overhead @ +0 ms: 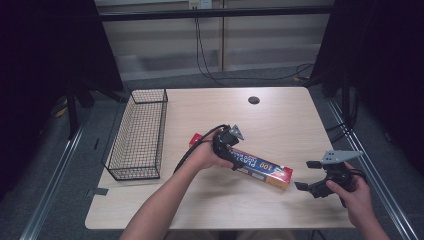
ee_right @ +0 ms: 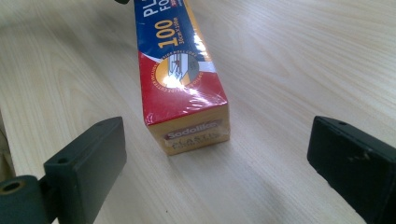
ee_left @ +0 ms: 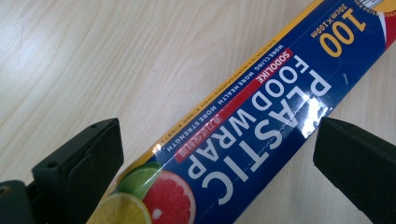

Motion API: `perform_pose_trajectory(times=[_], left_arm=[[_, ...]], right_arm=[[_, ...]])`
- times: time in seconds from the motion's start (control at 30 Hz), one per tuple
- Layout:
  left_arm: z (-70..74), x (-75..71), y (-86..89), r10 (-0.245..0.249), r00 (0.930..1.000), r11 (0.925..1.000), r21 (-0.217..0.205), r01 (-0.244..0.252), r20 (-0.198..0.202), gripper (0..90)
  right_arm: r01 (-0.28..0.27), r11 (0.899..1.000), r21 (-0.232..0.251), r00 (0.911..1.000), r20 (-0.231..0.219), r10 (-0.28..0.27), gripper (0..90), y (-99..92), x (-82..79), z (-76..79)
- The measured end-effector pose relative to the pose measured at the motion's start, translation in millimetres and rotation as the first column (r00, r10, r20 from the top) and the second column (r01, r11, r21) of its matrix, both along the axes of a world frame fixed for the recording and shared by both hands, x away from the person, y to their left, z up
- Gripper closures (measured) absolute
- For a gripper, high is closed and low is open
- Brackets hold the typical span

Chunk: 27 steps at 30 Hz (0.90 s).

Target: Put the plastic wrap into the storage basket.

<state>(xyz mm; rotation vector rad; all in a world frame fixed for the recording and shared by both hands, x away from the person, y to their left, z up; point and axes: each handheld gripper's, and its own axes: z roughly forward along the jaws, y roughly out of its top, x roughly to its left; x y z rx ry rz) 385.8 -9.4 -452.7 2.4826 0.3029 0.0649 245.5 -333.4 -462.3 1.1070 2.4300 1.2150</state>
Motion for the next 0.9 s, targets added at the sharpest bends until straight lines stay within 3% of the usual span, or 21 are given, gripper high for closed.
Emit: perform_pose_trajectory(times=[0.07, 0.13, 0.23, 0.4, 0.57, 0.6, 0.7, 0.8, 0.9], left_arm=[[-0.5, -0.1, -1.1, -0.003, 1.0000, 0.9999, 0.010, 0.003, 0.000, 1.5], [-1.3, 0.8, -4.5, -0.033, 0.9995, 0.9983, 0.048, 0.032, 0.006, 1.2], [-1.8, 0.6, -7.3, -0.043, 0.9991, 0.9974, 0.059, 0.043, 0.004, 0.6], [-5.3, -2.7, -15.2, -0.086, 0.9961, 0.9906, 0.108, 0.084, 0.019, 1.7], [-6.9, -2.9, -17.1, -0.083, 0.9965, 0.9902, 0.113, 0.082, 0.008, 2.6], [-6.1, -2.6, -17.0, -0.110, 0.9937, 0.9848, 0.138, 0.106, 0.021, 3.1], [-6.1, -3.8, -17.7, -0.121, 0.9917, 0.9810, 0.158, 0.113, 0.044, 6.1], [-3.4, -6.1, -21.6, -0.159, 0.9849, 0.9616, 0.237, 0.139, 0.068, 9.7], [-3.7, -7.2, -23.0, -0.171, 0.9825, 0.9573, 0.248, 0.148, 0.074, 12.4]], right_arm=[[-0.001, 1.000, 0.000, 1.0000, -0.001, 0.001, 4.5, -0.1, 0.0, -0.1], [0.001, 1.000, 0.000, 1.0000, 0.001, -0.001, 4.5, -0.2, -0.1, -0.2], [0.001, 1.000, -0.001, 1.0000, 0.002, -0.001, 4.5, -0.2, -0.1, 0.0], [0.000, 1.000, 0.000, 1.0000, 0.001, 0.000, 4.6, -0.3, -0.1, 0.0], [-0.005, 1.000, 0.002, 1.0000, 0.001, 0.005, 4.6, -0.5, -0.2, 0.3], [-0.003, 1.000, 0.001, 1.0000, 0.001, 0.003, 4.7, -0.5, -0.2, 0.2], [-0.003, 1.000, 0.000, 1.0000, 0.000, 0.003, 4.7, -0.5, 0.0, -0.1], [-0.004, 1.000, 0.000, 1.0000, -0.001, 0.004, 4.8, -0.2, 0.0, -0.1], [-0.004, 1.000, 0.001, 1.0000, -0.001, 0.004, 4.8, 0.0, 0.0, -0.1]])
